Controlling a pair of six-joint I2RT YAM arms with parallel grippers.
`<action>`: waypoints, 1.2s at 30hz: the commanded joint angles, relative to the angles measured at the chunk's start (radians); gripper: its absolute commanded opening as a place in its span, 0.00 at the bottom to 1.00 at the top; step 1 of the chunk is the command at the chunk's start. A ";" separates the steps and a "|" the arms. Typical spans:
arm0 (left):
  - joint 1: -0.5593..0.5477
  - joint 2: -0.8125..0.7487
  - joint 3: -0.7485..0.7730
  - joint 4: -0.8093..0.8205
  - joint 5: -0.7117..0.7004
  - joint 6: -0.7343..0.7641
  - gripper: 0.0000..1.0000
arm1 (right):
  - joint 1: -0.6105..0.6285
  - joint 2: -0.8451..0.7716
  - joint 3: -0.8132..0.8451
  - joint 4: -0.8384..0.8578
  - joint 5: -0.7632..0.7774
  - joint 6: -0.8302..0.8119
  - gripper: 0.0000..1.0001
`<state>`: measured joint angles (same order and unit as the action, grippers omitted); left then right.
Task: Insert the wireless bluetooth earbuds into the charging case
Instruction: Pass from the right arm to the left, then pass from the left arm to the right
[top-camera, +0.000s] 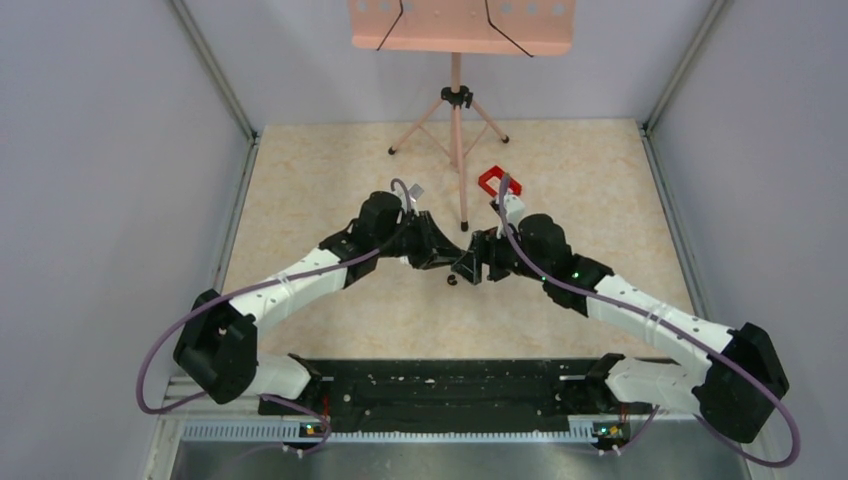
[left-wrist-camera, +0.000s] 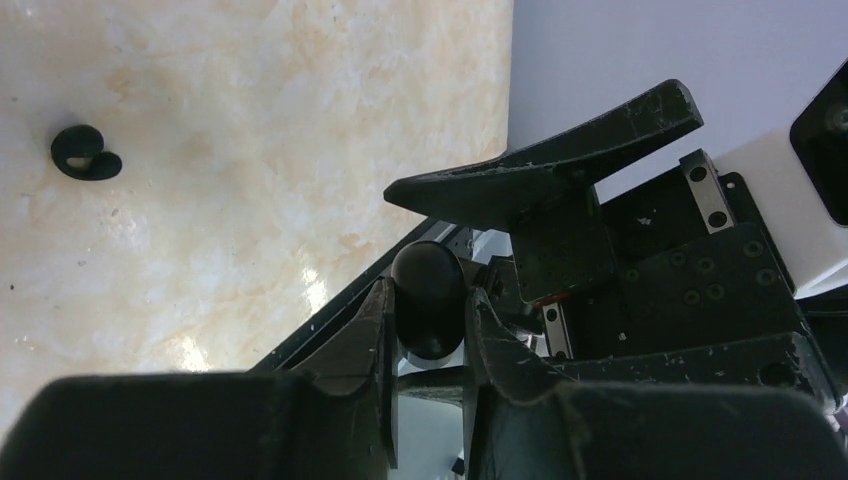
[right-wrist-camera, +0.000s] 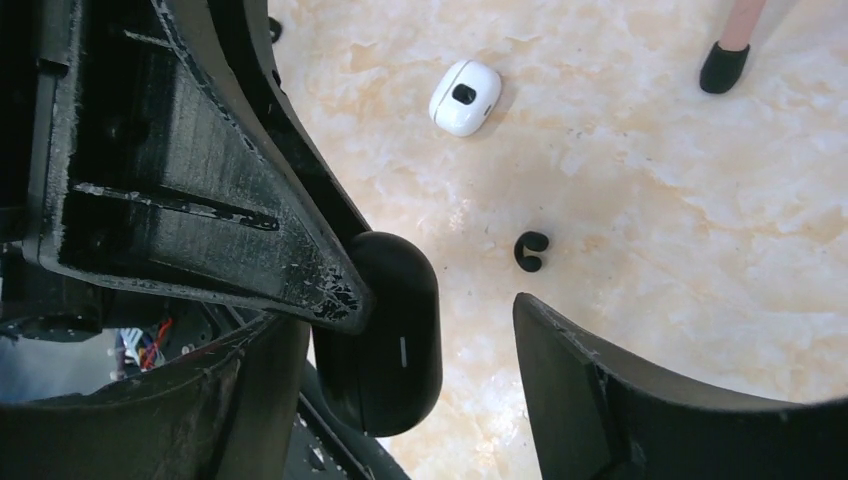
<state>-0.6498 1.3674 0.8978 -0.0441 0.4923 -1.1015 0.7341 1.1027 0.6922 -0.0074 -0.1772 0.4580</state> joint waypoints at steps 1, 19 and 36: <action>0.013 -0.019 0.037 0.098 0.133 0.111 0.00 | -0.027 -0.004 0.126 -0.164 0.001 -0.027 0.74; 0.081 -0.010 0.132 0.077 0.377 0.301 0.00 | -0.269 -0.245 -0.094 0.259 -0.448 0.352 0.68; 0.085 -0.025 0.079 0.269 0.431 0.180 0.00 | -0.271 -0.163 -0.281 0.741 -0.544 0.644 0.35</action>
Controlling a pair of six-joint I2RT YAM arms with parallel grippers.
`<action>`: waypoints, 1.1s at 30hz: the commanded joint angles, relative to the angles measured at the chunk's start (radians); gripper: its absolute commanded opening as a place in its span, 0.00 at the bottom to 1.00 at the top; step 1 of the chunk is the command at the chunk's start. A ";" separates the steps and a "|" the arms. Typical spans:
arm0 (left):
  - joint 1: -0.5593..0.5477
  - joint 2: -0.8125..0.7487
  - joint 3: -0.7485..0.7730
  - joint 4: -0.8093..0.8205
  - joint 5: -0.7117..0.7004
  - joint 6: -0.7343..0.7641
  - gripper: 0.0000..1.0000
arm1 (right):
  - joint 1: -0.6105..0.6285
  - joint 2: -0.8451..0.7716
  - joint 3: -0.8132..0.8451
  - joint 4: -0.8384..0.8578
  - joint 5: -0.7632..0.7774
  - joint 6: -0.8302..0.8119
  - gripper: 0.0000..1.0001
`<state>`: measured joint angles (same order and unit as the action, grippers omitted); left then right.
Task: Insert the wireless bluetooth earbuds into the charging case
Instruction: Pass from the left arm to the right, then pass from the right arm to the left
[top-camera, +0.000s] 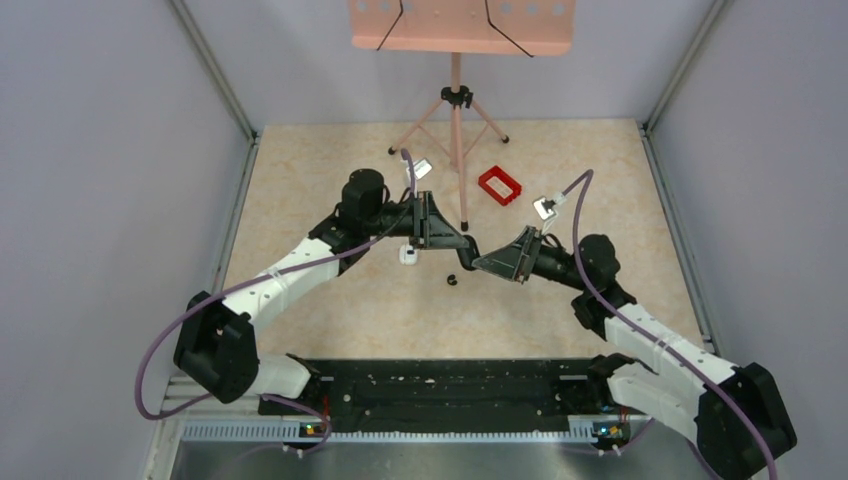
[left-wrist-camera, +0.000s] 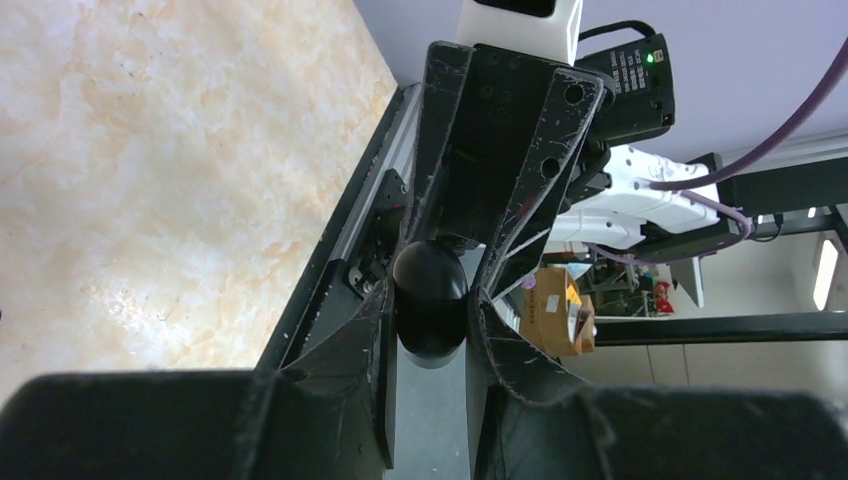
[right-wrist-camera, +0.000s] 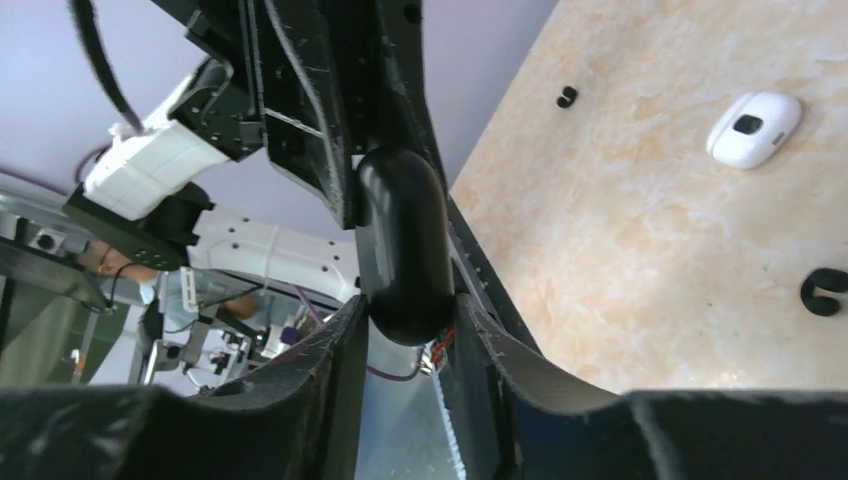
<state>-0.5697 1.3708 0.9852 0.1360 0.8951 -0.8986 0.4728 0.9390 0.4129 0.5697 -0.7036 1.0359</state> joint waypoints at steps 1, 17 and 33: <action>0.005 -0.029 -0.007 0.089 0.029 -0.023 0.00 | -0.010 0.001 -0.002 0.166 -0.016 0.068 0.31; 0.004 -0.070 -0.046 0.075 -0.055 -0.036 0.74 | -0.011 -0.067 -0.002 0.070 0.116 0.060 0.00; -0.034 -0.051 -0.078 0.254 -0.083 -0.141 0.56 | -0.011 -0.026 0.005 0.083 0.116 0.071 0.00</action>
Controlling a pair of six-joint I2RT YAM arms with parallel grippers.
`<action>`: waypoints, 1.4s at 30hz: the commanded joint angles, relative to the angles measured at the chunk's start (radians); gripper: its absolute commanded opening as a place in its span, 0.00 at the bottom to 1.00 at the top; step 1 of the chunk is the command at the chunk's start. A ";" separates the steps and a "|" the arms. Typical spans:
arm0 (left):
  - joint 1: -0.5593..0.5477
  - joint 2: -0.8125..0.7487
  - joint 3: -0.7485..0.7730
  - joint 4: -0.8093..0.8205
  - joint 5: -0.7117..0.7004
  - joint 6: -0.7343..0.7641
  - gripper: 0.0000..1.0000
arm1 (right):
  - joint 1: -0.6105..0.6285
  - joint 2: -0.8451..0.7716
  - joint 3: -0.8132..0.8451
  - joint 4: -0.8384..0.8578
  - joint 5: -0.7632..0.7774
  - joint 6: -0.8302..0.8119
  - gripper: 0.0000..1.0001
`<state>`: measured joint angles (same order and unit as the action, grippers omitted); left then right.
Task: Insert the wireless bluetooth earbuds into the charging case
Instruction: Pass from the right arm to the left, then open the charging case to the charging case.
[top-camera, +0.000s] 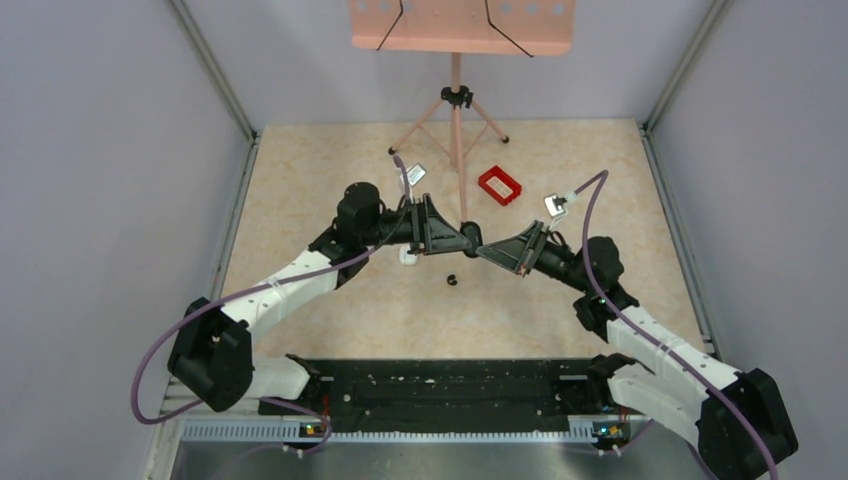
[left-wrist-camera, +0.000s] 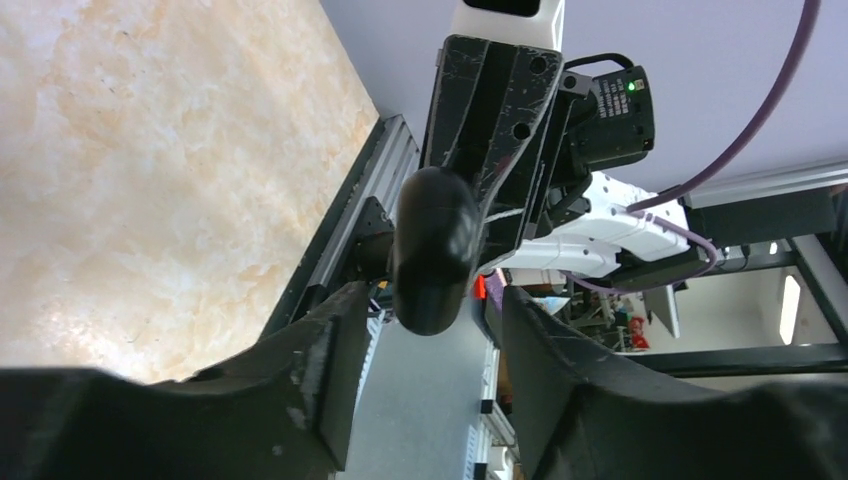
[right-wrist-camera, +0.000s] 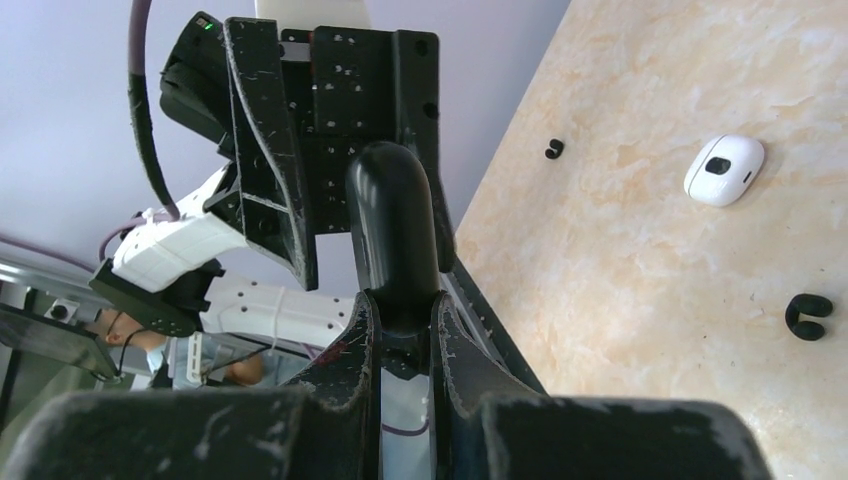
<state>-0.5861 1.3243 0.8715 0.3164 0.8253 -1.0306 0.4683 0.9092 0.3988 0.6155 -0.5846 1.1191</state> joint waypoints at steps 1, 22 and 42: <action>-0.021 -0.001 0.039 0.073 -0.014 -0.011 0.51 | -0.005 0.004 0.020 0.037 -0.003 -0.012 0.00; -0.025 0.001 0.023 0.056 -0.006 -0.010 0.00 | -0.007 0.054 0.045 -0.009 0.032 -0.059 0.44; -0.019 -0.059 0.003 0.060 0.009 -0.005 0.00 | -0.054 0.016 -0.023 -0.032 0.101 -0.029 0.43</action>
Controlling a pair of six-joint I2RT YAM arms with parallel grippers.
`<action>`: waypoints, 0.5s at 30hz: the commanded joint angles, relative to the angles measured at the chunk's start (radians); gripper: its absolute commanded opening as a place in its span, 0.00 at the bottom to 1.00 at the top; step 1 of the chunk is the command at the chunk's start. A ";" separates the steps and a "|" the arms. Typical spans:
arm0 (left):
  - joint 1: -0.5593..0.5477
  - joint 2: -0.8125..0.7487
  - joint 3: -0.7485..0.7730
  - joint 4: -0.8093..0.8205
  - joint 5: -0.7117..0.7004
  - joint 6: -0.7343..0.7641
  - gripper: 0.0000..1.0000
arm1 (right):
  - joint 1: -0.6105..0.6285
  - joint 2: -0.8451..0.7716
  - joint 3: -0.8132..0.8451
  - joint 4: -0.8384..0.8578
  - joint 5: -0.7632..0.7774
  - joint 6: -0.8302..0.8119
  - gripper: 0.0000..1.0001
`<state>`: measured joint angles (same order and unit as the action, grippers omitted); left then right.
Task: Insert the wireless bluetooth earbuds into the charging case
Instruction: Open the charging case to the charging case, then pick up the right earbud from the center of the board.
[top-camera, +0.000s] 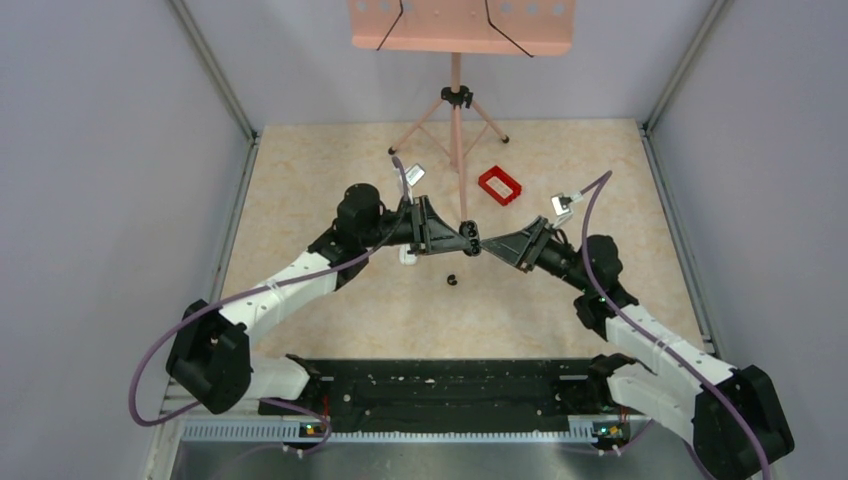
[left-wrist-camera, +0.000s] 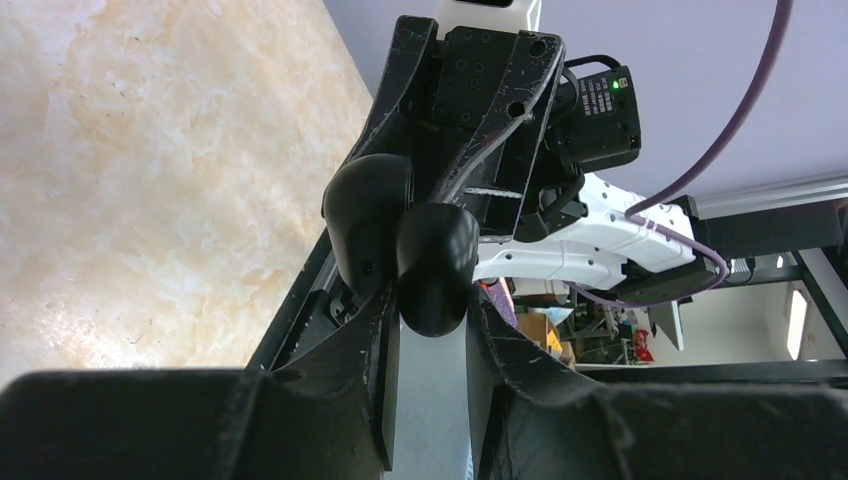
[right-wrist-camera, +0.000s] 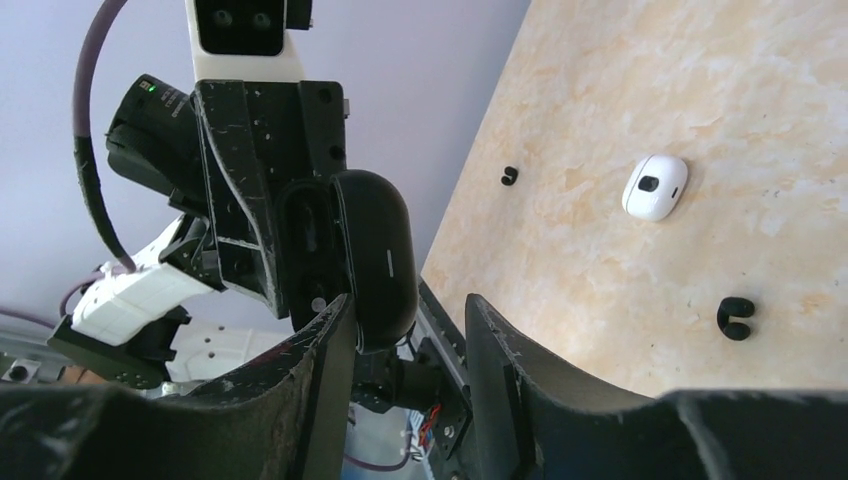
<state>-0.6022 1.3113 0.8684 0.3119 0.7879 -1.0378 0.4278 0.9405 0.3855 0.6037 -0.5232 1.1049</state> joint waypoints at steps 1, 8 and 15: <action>-0.002 -0.046 0.005 0.063 0.045 0.002 0.00 | -0.014 -0.017 -0.007 -0.022 0.037 -0.015 0.45; 0.017 -0.055 -0.011 -0.040 0.023 0.043 0.00 | -0.014 -0.081 0.037 -0.152 0.055 -0.091 0.53; 0.091 -0.125 -0.081 -0.190 0.013 0.097 0.00 | -0.013 -0.135 0.134 -0.440 0.101 -0.287 0.58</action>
<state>-0.5518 1.2533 0.8253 0.2043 0.7956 -0.9939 0.4236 0.8257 0.4137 0.3496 -0.4671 0.9779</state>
